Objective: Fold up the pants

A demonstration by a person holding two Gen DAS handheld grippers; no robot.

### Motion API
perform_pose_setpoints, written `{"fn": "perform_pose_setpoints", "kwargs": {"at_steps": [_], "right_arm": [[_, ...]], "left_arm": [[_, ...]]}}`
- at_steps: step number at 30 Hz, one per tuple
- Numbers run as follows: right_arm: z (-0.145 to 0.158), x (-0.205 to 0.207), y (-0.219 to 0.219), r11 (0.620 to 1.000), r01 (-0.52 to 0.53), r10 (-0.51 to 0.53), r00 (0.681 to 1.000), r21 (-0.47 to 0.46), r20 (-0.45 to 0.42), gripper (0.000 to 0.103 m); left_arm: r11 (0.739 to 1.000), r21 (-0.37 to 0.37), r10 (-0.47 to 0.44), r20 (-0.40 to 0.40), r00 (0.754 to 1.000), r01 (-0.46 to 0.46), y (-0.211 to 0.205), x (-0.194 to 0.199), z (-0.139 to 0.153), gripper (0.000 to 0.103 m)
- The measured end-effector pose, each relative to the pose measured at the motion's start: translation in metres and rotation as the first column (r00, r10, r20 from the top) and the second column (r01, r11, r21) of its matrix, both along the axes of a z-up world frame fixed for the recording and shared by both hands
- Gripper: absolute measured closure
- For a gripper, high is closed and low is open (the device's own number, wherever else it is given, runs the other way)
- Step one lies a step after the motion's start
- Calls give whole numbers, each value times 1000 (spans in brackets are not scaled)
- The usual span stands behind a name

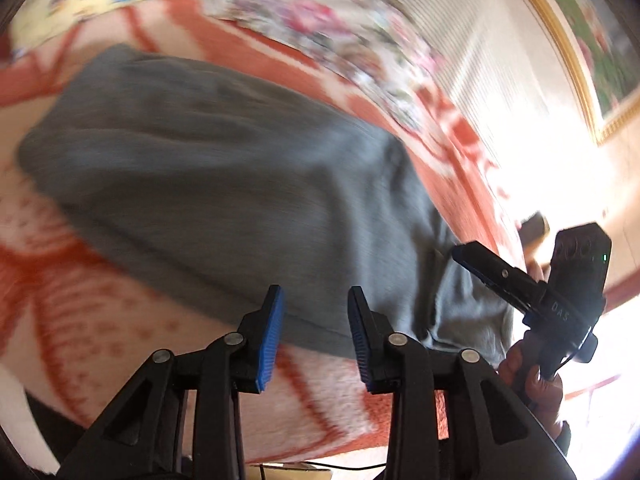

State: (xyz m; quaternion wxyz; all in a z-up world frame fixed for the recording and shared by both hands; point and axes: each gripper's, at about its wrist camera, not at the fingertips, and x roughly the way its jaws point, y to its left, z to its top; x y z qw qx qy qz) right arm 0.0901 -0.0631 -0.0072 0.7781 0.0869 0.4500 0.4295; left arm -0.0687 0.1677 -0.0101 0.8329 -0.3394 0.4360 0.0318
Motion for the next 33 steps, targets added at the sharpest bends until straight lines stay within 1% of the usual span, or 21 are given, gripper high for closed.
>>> {"fn": "perform_pose_setpoints", "kwargs": {"at_steps": [1,3,7,8,9,10,11,15,17,20,25,27,31,33], "right_arm": [[2,0,8,1000,-18,18,1000,-3,4,55],[5,1,25,998,-54,55,998,-12,13,55],[12,3,59,993,-118,119,992,-28,30,54],[14,4,69,990,-136,137,990,-33,35,54],[15,4,76,989,-147,148,988,-34,38,53],[17,5,85,987,-159,160,986,-36,43,52],[19,6,92,986,-165,166,985,-38,46,50],[28,13,126,978,-206,208,975,-38,72,47],[32,17,143,972,-230,233,969,-44,83,43],[35,25,169,962,-265,271,958,-72,95,41],[35,38,210,936,-327,341,933,-127,115,41],[35,43,226,924,-352,370,922,-148,118,41],[36,48,258,887,-420,448,883,-190,141,41],[34,50,276,859,-463,498,854,-218,150,39]], "left_arm": [[1000,-17,21,3,1000,-21,8,-4,0,61],[996,-50,73,0,997,-73,24,-14,-3,61],[983,-65,171,-4,985,-171,54,-32,-3,61],[978,-72,194,-4,981,-194,60,-36,-3,61],[973,-85,214,0,977,-213,68,-40,-3,57],[969,-95,230,2,973,-229,74,-43,-3,51],[963,-104,251,2,968,-249,80,-47,-4,49],[937,-134,324,-8,946,-322,106,-57,-8,48],[924,-145,355,-17,935,-354,116,-60,-11,47],[907,-184,382,-27,924,-380,125,-60,-19,43],[880,-241,410,-53,911,-410,137,-54,-33,43],[864,-268,425,-63,903,-426,141,-51,-39,43],[839,-312,444,-83,892,-446,148,-46,-50,43],[822,-333,461,-86,883,-462,151,-45,-53,43]]}}
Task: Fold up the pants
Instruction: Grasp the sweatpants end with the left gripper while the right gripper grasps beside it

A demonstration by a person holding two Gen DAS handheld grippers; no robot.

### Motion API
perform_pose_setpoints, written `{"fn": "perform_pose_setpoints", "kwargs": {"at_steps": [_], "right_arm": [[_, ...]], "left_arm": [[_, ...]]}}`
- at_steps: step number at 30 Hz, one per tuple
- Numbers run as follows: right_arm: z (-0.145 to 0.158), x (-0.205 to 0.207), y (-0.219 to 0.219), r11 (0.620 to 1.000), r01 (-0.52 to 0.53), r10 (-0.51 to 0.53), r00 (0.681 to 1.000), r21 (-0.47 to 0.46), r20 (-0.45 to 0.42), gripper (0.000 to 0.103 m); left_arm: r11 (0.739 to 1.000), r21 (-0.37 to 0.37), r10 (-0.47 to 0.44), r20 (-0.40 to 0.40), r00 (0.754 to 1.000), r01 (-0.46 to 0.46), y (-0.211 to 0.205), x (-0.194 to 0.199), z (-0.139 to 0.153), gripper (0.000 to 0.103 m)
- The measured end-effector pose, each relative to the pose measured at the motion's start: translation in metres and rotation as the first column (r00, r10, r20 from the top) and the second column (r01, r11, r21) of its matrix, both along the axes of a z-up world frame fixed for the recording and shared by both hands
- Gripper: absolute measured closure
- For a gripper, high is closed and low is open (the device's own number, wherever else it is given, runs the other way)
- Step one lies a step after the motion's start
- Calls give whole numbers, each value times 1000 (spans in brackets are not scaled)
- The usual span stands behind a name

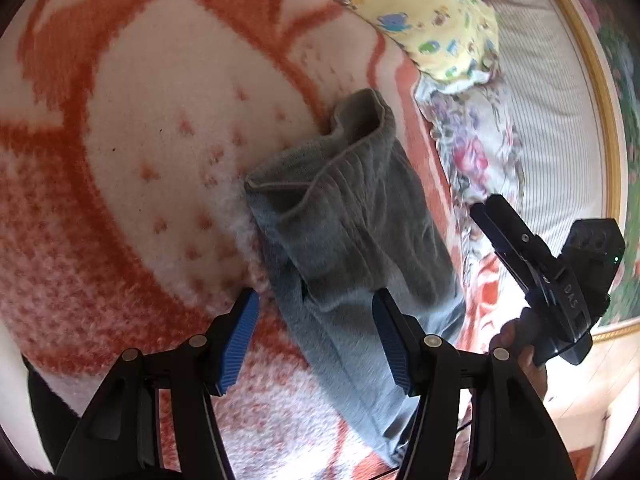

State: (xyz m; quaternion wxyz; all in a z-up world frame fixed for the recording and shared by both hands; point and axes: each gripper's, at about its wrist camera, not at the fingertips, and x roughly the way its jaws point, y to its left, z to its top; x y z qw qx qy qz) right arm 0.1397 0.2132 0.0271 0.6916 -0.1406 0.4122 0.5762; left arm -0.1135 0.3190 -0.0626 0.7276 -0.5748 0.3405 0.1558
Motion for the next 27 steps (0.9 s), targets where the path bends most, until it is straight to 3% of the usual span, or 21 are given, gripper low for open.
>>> {"fn": "perform_pose_setpoints", "kwargs": {"at_steps": [5,9,15,18,21,24,25,27], "right_arm": [[-4,-2,39,988,-150,151,987,-29,47,35],[-14,-3,72,963,-249,258,963,-107,76,34],[-45,10,111,927,-296,315,948,-231,52,34],[-60,12,124,911,-333,344,939,-243,4,34],[-64,7,130,908,-353,366,930,-227,19,32],[-63,7,129,913,-354,361,933,-201,-6,45],[-64,5,128,909,-371,372,928,-191,-34,64],[-62,1,126,908,-372,374,927,-191,-28,73]], "left_arm": [[999,-26,27,-3,1000,-27,3,7,0,42],[998,-31,56,-35,998,-57,2,15,-1,39],[994,-35,99,-77,992,-102,1,21,-2,38],[993,-37,113,-77,991,-116,1,21,-2,39],[989,-44,137,-91,986,-141,1,13,-2,47],[991,-13,133,-110,985,-135,0,19,-1,49],[992,-4,124,-119,985,-125,0,21,-2,51],[993,21,116,-130,985,-115,-2,24,0,55]]}}
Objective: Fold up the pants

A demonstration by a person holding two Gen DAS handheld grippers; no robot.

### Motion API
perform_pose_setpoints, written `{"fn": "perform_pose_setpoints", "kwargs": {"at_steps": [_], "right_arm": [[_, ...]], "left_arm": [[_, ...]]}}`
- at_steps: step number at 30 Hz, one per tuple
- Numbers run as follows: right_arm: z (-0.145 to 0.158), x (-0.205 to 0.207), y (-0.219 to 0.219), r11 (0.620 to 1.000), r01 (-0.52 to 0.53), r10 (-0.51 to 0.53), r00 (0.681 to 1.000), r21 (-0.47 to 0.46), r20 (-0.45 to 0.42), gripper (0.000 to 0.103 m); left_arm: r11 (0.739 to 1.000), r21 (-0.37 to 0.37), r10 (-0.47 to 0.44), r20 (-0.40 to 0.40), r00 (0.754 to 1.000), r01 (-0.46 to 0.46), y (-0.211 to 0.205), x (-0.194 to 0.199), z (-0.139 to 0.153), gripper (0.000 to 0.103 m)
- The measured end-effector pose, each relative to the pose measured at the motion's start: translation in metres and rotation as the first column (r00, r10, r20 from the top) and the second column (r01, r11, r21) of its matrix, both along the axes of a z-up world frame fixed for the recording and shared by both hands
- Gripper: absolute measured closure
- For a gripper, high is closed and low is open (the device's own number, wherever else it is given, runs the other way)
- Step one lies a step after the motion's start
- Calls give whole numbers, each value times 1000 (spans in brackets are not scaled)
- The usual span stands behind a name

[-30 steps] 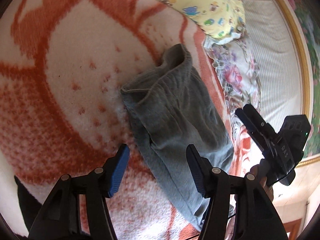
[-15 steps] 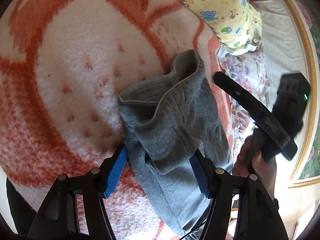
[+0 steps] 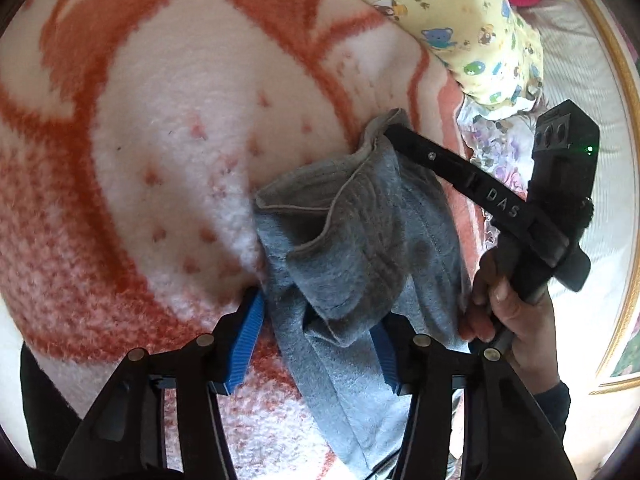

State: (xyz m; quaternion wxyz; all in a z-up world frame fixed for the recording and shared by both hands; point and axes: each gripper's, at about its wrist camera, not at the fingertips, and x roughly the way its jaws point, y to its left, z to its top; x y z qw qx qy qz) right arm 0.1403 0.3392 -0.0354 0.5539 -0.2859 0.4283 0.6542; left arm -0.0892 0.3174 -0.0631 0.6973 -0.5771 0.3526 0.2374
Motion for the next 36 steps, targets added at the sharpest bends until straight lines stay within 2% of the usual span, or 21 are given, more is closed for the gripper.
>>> {"fn": "perform_pose_setpoints", "kwargs": {"at_steps": [1,2,4,7,14,20,26,36], "right_arm": [[2,-1,-3,1000,10,-10,1000,5,6,79],[5,0,-5,1000,27,-27,1000,12,2,89],[15,7,-15,995,86,-84,996,43,-31,91],[30,9,-32,988,121,-116,992,91,-57,92],[72,3,-77,964,182,-172,983,192,-72,93],[106,11,-140,917,279,-260,960,286,-102,93],[125,22,-208,848,401,-367,916,346,-163,93],[130,25,-301,733,552,-493,834,397,-249,93]], "left_arm": [[1000,15,-8,0,1000,8,0,2,1,73],[1000,22,-18,4,1000,18,0,3,0,79],[1000,10,-27,35,999,26,2,0,-4,85],[998,43,-44,33,999,42,-2,0,3,89],[991,114,-87,84,993,77,-19,3,38,91],[975,176,-164,139,977,138,-46,7,73,91],[941,241,-284,172,943,239,-92,24,102,91],[881,280,-436,167,885,381,-158,40,118,91]]}}
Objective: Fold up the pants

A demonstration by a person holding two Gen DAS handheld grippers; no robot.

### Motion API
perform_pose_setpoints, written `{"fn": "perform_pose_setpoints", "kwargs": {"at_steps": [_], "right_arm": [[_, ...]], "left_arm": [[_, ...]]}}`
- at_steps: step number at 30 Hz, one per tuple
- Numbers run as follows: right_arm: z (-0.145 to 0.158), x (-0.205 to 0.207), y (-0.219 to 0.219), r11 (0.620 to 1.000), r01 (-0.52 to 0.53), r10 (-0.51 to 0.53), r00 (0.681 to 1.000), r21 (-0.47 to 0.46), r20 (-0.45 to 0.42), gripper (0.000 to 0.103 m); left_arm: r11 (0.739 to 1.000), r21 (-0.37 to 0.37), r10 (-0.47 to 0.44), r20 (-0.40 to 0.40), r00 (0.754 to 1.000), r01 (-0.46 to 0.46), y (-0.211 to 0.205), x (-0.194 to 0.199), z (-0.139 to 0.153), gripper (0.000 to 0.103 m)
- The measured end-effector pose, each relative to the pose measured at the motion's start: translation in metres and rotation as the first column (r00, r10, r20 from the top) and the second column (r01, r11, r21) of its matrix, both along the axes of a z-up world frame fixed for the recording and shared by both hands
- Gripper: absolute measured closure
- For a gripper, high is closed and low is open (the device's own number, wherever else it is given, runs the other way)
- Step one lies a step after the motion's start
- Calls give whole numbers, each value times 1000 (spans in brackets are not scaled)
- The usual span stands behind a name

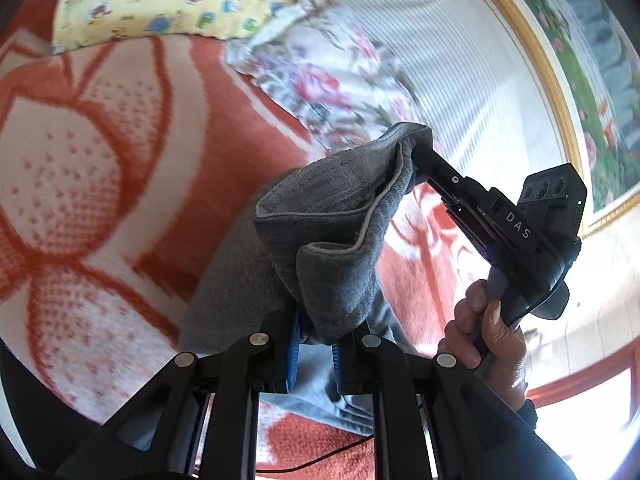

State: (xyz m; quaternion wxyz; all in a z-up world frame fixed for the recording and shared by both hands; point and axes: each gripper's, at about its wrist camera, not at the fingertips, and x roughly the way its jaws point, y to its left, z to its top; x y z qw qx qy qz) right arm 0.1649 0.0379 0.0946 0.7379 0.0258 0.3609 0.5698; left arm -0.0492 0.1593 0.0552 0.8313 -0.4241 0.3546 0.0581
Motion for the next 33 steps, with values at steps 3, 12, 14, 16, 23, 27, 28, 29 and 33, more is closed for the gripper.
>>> {"fn": "perform_pose_setpoints", "kwargs": {"at_steps": [3,12,14,16,23,27,28,29,33], "right_arm": [[0,-1,-27,998,47,-46,999,30,-11,93],[-10,-3,-114,980,183,-179,982,80,-56,93],[-15,-3,-134,974,210,-205,976,81,-68,93],[-21,-3,-155,967,243,-237,968,80,-79,93],[-39,-3,-216,938,337,-326,938,88,-121,93],[-45,-6,-246,920,379,-365,921,97,-133,93],[-46,-6,-252,917,388,-374,917,97,-137,93],[-49,-7,-260,911,400,-385,912,98,-143,93],[-59,-11,-283,897,431,-414,896,95,-159,93]], "left_arm": [[999,13,-48,3,999,48,-20,5,5,91],[973,59,-222,-39,974,224,-98,30,-1,91],[961,69,-263,-58,963,266,-118,36,-6,91],[951,79,-293,-71,954,298,-133,40,-9,91],[909,109,-392,-106,914,403,-187,56,-15,91],[882,136,-437,-122,891,451,-217,63,-18,91],[877,141,-445,-126,887,460,-221,62,-18,91],[870,145,-456,-132,880,472,-229,63,-19,91],[850,158,-481,-157,862,503,-247,68,-26,91]]}}
